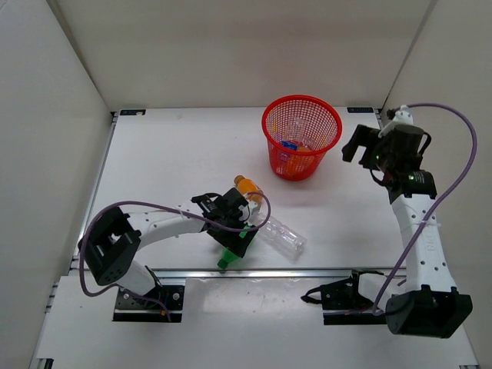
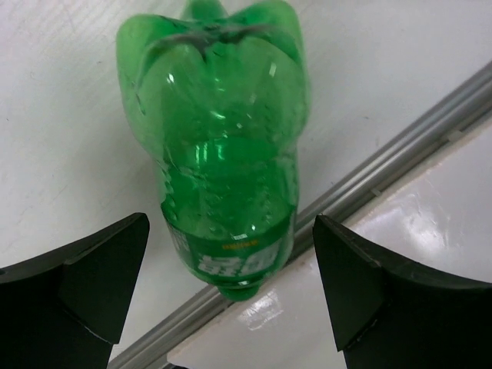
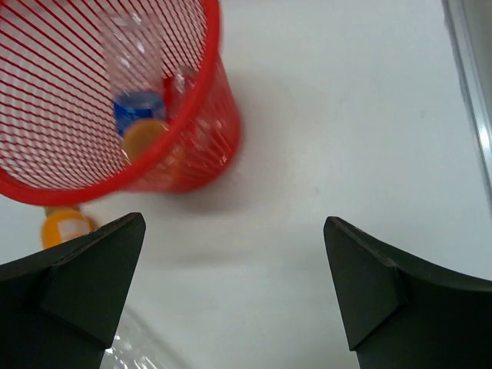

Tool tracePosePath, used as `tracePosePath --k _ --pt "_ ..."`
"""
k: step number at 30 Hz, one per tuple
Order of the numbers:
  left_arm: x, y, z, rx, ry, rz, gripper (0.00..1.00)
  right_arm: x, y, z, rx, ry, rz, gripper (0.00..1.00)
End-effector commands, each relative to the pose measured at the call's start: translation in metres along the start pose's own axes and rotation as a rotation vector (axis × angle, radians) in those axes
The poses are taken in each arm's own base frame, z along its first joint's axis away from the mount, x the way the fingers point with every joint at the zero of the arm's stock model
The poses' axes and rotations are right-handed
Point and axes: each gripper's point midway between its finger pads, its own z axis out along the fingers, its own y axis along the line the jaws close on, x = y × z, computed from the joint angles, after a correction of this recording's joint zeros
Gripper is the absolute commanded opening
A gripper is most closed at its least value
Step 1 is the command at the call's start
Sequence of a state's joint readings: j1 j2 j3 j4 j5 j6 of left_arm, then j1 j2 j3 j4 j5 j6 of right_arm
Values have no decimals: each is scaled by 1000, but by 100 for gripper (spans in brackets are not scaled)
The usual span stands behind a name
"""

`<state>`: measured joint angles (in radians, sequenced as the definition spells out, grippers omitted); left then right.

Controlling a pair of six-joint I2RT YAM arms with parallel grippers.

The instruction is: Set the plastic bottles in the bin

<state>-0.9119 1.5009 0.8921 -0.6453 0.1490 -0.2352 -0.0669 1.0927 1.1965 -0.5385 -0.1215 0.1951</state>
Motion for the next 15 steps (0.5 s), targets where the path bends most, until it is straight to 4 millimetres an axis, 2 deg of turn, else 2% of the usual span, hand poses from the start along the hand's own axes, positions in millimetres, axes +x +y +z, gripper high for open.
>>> tracePosePath --k 1,2,3,4,5,8,11,14,15 --pt "-12 4 5 -27 -43 15 97 43 -21 -4 47 85 69 99" --pt "-15 4 5 -22 -50 12 96 55 -29 -1 55 97 84 99" --pt "-17 4 6 -19 -57 5 91 68 -29 -4 40 113 111 99" --pt "-19 4 6 -22 -58 7 81 69 -32 -5 38 102 129 99" --pt "-18 2 6 -12 -58 3 77 82 -37 -4 42 125 147 99" --pt "-16 8 -5 -34 -56 2 61 89 -39 -9 49 128 144 99" --pt "-11 16 -25 -61 -86 -9 51 99 -43 -9 74 150 142 99" --pt "-8 13 -60 -31 -161 -9 38 106 -45 -9 70 150 144 99" --pt "-12 11 -70 -16 -186 -16 38 109 -46 -8 68 152 150 99"
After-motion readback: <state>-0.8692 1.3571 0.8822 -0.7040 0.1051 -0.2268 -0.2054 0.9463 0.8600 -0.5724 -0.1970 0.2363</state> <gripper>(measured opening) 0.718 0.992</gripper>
